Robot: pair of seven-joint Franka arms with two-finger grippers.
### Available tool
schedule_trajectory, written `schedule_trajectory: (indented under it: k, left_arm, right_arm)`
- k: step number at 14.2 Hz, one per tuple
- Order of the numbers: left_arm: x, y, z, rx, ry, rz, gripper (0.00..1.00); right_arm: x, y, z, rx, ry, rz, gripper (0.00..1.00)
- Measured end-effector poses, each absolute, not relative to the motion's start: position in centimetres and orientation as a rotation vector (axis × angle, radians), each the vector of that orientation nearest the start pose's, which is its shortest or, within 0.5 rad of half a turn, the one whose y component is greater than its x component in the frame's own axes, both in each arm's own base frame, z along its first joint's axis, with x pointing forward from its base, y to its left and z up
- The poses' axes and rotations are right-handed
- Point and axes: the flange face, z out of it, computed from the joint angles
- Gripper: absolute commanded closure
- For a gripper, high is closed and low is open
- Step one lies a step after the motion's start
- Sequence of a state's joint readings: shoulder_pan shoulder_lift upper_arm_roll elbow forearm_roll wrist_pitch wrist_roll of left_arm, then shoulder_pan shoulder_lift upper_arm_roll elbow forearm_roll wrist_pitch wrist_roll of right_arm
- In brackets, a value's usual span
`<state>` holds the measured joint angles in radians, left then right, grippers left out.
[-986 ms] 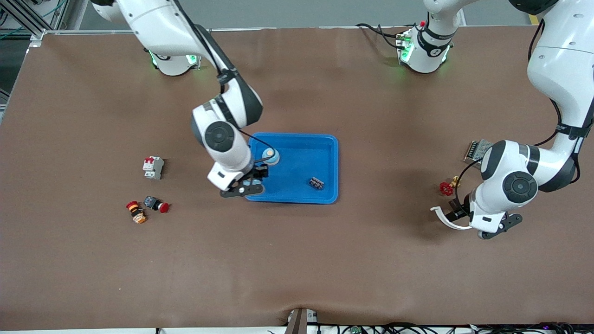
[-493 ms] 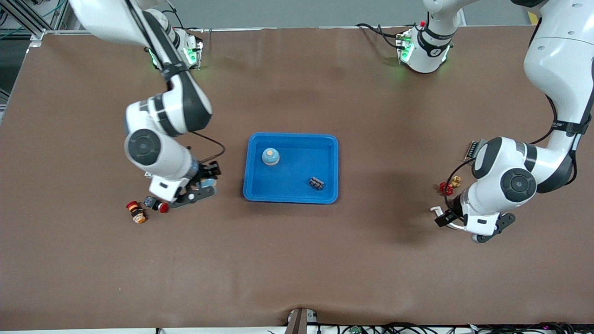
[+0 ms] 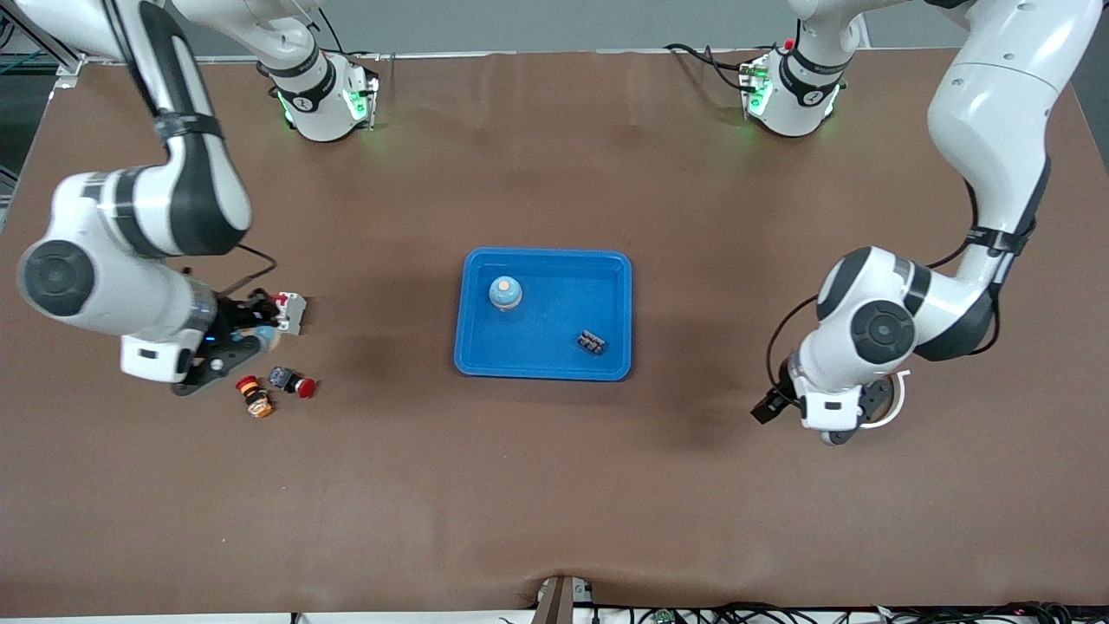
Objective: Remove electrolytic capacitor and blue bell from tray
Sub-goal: 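Carry the bell toward the breaker while the left gripper returns to the tray, then set the bell by the breaker while the left gripper grasps the capacitor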
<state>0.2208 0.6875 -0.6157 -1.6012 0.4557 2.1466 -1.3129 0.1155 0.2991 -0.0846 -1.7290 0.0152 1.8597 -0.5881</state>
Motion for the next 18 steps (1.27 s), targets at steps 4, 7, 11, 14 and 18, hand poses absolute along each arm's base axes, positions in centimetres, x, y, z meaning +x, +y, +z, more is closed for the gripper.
schedule_trajectory:
  k: [4,7,11,14,18]
  left_arm:
    - [64.0,-27.1,29.1,-2.877,-1.308,-0.015,0.00]
    - [61.8,-31.9,28.8,-2.850,-1.368,-0.002,0.00]
    - [59.1,-38.3,28.4,-2.851,-1.474,0.001,0.00]
    - [57.3,-41.6,27.2,-2.847,-1.526,0.025,0.02]
    - [55.6,-43.9,24.5,-2.842,-1.524,0.078,0.17]
  right_arm:
    - [61.4,-5.1,38.0,-2.888,-1.033,0.252,0.58]
    - [60.8,-8.3,36.1,-2.863,-1.121,0.200,0.58]
    - [59.0,-12.0,32.0,-2.841,-1.216,0.143,0.58]
    - [57.8,-12.8,29.3,-2.836,-1.225,0.142,0.58]
    - [55.9,-13.9,25.9,-2.829,-1.260,0.125,0.58]
